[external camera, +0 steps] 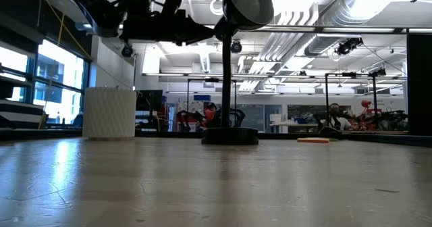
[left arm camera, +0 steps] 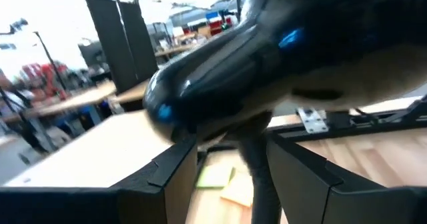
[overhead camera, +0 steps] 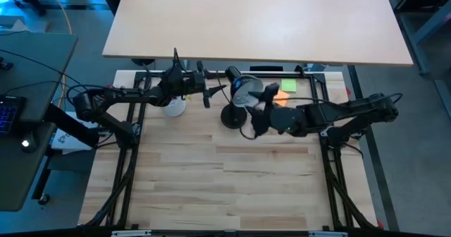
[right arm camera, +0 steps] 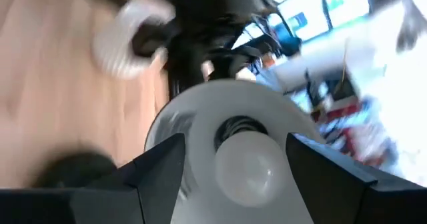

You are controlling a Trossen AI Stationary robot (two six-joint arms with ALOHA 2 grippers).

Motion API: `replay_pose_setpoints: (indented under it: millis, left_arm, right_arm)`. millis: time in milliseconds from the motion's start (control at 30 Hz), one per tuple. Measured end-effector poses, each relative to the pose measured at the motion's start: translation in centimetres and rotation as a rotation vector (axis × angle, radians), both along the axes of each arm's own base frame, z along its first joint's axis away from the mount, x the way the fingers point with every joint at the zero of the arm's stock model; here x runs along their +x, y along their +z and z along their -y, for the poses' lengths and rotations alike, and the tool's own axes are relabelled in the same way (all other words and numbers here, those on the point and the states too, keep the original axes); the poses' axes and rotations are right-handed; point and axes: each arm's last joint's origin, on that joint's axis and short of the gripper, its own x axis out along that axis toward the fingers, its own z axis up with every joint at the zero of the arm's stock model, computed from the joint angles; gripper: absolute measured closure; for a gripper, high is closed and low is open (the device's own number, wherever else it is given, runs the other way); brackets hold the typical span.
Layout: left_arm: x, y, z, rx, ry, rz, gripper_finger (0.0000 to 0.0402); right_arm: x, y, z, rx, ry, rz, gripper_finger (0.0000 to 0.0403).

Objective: Screw lightbulb
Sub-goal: Insert the light bulb into the desk lamp

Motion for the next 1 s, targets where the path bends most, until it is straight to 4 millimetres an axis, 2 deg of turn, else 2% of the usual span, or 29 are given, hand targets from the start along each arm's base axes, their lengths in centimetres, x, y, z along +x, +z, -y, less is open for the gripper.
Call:
replay_pose_setpoints:
  millis: [100,300,500,767,1000]
  left_arm:
    - [-0.9,-0.1,-1.5,-0.071,-0.012,0.0,0.0225]
    - [-3.1,-0.1,-4.5,-0.159,-0.07,0.013,0.0225]
    - [-3.9,0.2,-5.3,-0.163,-0.143,0.04,0.0225]
    - [-1.1,0.3,-7.8,-0.191,-0.132,0.045,0.0245]
    - [1.3,-1.6,-10.7,-0.225,-0.108,0.016,0.0261]
  right_arm:
    - [0.0,-0.9,-0.4,-0.147,0.06,-0.183,0.0144]
    - [0.3,-1.3,-0.1,-0.264,0.046,-0.283,0.0144]
    - [0.5,-1.3,1.1,-0.342,0.014,-0.359,0.0144]
    - [0.6,-1.3,2.0,-0.472,0.051,-0.504,0.0144]
    - [0.5,-1.4,2.6,-0.484,0.017,-0.537,0.0144]
